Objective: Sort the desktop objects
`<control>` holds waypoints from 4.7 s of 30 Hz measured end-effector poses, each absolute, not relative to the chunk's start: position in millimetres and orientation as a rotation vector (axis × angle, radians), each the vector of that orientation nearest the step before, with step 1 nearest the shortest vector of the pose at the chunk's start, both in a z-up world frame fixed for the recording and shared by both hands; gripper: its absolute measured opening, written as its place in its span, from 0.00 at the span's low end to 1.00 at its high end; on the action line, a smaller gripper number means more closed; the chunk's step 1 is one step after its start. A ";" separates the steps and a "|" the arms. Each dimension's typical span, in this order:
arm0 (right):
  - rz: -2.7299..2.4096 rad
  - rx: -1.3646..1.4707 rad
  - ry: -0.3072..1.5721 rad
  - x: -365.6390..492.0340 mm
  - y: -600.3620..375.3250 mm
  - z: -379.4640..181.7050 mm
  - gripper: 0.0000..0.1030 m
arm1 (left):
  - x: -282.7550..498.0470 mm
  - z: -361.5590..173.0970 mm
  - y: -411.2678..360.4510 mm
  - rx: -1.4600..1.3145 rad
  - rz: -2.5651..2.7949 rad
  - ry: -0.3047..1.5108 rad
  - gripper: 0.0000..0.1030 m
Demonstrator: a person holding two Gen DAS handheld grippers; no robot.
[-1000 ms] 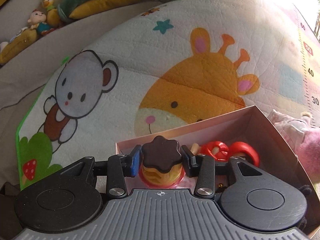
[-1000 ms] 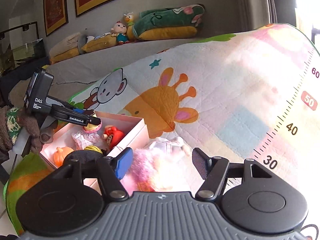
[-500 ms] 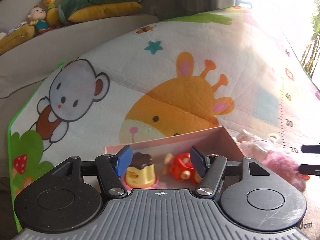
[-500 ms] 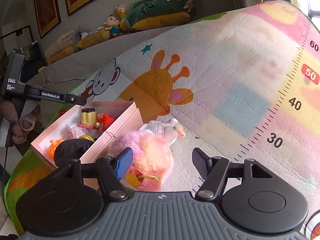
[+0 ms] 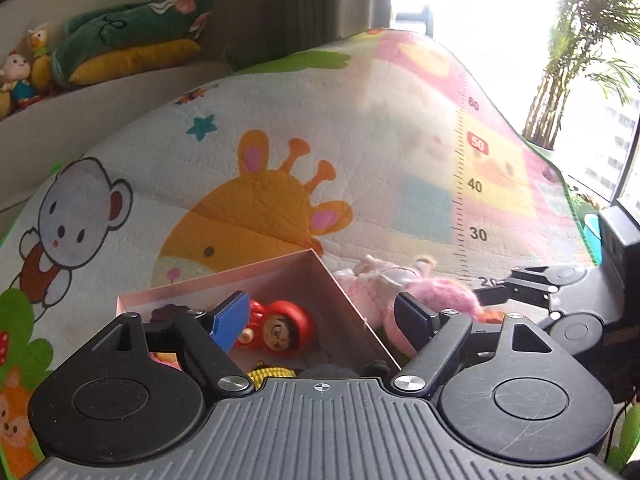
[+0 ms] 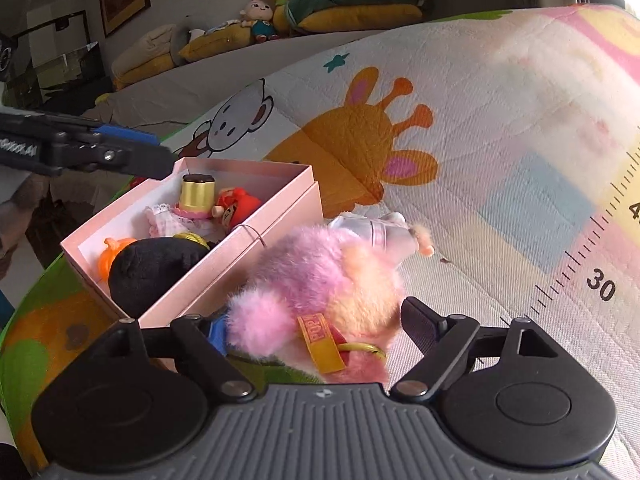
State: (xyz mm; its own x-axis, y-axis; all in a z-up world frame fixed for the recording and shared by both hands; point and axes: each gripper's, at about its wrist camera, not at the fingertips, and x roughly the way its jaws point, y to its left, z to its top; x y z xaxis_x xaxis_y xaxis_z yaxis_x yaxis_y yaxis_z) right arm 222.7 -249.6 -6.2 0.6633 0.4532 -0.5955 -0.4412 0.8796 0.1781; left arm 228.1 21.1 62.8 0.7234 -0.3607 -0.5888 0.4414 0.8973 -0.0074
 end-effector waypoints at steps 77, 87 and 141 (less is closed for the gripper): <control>0.565 0.411 0.791 213.2 -360.0 -3.4 0.53 | 200.4 -2.8 -87.0 -0.029 -0.644 0.763 0.90; 0.544 0.496 0.799 241.6 -361.6 -0.7 0.67 | 224.0 -3.9 -95.7 -0.074 -0.587 0.786 0.91; 0.598 0.465 0.931 241.9 -317.5 -5.9 0.59 | 179.6 7.6 -98.0 -0.040 -0.671 0.657 0.76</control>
